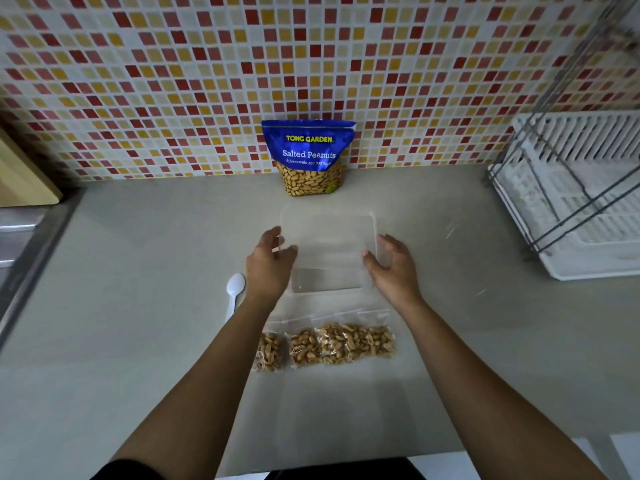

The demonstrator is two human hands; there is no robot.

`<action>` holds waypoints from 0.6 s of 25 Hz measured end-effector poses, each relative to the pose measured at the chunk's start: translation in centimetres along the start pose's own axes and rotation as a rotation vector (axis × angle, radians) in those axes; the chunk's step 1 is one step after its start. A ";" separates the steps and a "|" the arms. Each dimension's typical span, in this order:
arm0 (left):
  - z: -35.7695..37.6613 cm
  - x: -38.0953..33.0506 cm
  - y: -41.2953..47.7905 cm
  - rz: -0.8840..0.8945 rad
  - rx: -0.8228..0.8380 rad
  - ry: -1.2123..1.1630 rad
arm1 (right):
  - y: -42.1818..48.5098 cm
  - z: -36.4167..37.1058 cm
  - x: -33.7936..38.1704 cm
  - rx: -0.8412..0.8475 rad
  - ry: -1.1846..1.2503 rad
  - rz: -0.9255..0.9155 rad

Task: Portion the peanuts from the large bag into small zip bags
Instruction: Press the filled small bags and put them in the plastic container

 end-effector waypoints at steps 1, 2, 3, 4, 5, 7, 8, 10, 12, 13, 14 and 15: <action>-0.2 -1.0 0.1 -0.027 0.041 -0.168 | 0.1 -1.0 0.8 -0.041 0.103 0.014; -0.3 -2.0 0.3 -0.051 0.097 -0.309 | 0.4 -2.1 1.5 -0.062 0.233 0.052; -0.3 -3.1 0.6 -0.050 0.148 -0.394 | 0.6 -3.3 2.1 -0.057 0.369 0.092; -0.2 -4.0 1.0 -0.026 0.193 -0.419 | 1.0 -4.7 2.4 -0.042 0.468 0.114; 0.0 -5.0 1.3 0.007 0.237 -0.424 | 1.5 -6.3 2.7 -0.018 0.499 0.123; 0.9 -6.5 1.8 0.059 0.312 -0.418 | 2.3 -8.8 2.3 0.063 0.468 0.138; 1.3 -6.8 2.2 0.064 0.331 -0.411 | 2.6 -9.5 1.8 0.094 0.470 0.162; 2.4 -7.0 2.4 0.066 0.314 -0.308 | 2.9 -10.2 0.2 0.080 0.555 0.243; 3.1 -5.8 2.8 0.143 0.256 0.064 | 2.9 -10.1 -1.7 -0.018 0.687 0.330; 3.4 -4.5 2.7 0.190 0.246 0.296 | 2.8 -9.9 -3.0 -0.078 0.721 0.365; 3.6 -3.1 2.4 0.224 0.245 0.490 | 2.7 -9.5 -4.2 -0.133 0.747 0.409; 3.7 -1.6 2.0 0.229 0.244 0.621 | 2.5 -9.0 -5.3 -0.179 0.738 0.459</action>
Point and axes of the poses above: each hand's wrist, its own y-axis towards the middle knuckle, its own z-axis out of the palm, x = y × z, the point moved 1 cm from there along y, towards the middle knuckle, and after that the axes turned 3 degrees about -x, right-handed, at the moved point
